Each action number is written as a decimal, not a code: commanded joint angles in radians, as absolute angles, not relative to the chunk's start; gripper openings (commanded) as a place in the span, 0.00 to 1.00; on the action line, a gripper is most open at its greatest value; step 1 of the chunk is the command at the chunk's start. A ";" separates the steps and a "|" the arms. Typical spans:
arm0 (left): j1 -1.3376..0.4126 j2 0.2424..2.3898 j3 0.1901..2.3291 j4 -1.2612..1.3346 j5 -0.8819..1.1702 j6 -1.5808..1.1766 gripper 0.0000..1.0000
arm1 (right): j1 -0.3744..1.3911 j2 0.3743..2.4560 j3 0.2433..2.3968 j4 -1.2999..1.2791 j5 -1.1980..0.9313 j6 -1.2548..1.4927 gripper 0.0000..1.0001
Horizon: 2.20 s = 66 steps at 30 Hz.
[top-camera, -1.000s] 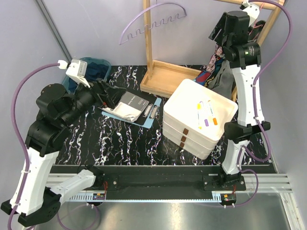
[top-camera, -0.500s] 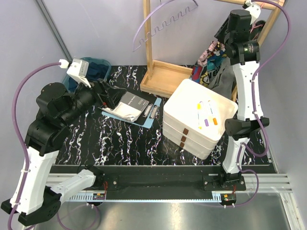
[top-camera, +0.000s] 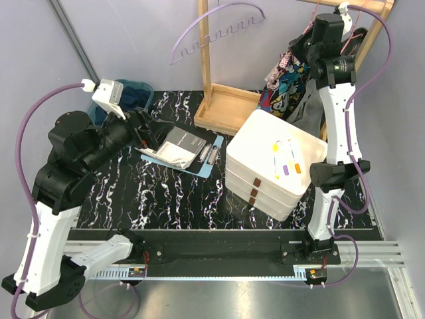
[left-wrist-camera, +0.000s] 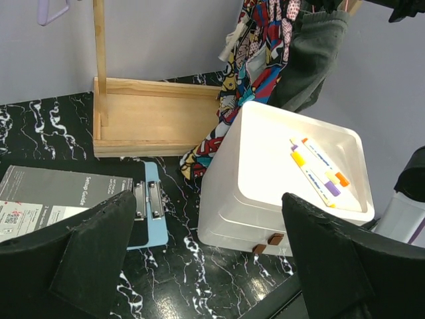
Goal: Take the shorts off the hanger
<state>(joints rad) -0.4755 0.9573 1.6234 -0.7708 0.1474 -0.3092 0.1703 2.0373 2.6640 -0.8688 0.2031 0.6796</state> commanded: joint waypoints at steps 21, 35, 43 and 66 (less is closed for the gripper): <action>-0.477 1.002 1.709 -0.723 0.235 -0.362 0.96 | 0.371 1.960 2.764 -0.583 0.140 0.972 0.00; -0.534 1.170 1.827 -0.597 0.259 -0.339 0.99 | 0.646 1.927 2.697 -0.689 0.347 1.037 0.00; -0.664 1.269 1.859 -0.600 0.074 -0.245 0.99 | 0.732 1.899 2.665 -0.753 0.350 1.025 0.00; -0.676 1.186 1.836 -0.710 -0.239 -0.219 0.00 | 0.815 1.859 2.629 -0.787 0.078 0.768 0.41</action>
<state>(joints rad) -0.6918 1.2736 1.8130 -0.7216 -0.1299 -0.2104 0.7940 1.9182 2.6114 -0.8257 0.1879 0.9451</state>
